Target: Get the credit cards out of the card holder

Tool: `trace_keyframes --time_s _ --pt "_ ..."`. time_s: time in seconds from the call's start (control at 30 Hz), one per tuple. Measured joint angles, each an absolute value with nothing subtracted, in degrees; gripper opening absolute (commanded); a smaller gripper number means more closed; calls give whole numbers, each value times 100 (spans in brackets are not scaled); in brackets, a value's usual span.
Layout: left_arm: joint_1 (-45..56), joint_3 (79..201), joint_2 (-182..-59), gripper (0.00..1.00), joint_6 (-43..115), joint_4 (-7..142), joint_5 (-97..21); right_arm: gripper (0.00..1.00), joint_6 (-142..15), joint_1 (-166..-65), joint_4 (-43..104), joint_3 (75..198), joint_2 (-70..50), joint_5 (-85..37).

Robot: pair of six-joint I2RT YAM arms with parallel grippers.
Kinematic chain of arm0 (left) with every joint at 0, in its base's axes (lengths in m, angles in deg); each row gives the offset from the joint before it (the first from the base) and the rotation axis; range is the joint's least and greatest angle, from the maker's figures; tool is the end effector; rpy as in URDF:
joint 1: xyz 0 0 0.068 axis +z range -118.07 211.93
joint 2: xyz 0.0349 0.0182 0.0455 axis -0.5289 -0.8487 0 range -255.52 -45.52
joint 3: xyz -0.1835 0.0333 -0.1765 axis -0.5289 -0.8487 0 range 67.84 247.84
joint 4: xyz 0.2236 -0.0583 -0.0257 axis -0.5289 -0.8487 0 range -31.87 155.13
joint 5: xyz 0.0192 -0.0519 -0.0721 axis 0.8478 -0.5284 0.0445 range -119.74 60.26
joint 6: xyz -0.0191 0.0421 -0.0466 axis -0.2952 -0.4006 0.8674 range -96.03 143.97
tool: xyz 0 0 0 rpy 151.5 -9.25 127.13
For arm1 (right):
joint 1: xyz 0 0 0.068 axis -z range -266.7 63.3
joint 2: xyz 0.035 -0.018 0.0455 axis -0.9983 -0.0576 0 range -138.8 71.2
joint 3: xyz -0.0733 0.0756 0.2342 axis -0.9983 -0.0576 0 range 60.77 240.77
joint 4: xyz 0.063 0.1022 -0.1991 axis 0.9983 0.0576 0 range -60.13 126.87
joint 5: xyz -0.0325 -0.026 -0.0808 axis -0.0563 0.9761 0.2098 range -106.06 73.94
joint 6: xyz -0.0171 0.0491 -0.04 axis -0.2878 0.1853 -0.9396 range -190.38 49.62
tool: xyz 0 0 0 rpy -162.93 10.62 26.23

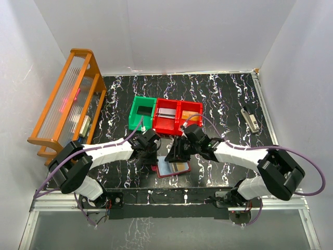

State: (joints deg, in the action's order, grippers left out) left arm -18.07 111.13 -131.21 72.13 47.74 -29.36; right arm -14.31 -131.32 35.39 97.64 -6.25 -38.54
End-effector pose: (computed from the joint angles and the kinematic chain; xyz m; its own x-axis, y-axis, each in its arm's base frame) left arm 0.1693 -0.2012 0.1517 -0.9396 -0.0391 -0.3399 0.0957 0.9237 -0.3710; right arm 0.1655 0.1910 0.1738 -0.9814 0.1086 -0.1582 -0.0419 0.6832 0.7290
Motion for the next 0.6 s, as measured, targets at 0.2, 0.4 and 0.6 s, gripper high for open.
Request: trace_keyframes --time_s 0.2,0.4,0.6 --pt "-1807 11109 -13106 15 7218 4759 -2934 31 -1387 -13139 3416 9764 -891 -3917" --pt "-1807 11096 -13093 16 7242 4759 -2931 31 -1382 -13139 3381 9764 -977 -3939" --pt "-1813 11082 -13001 25 7259 4610 -2903 32 -1372 -13145 3521 9761 -983 -3771"
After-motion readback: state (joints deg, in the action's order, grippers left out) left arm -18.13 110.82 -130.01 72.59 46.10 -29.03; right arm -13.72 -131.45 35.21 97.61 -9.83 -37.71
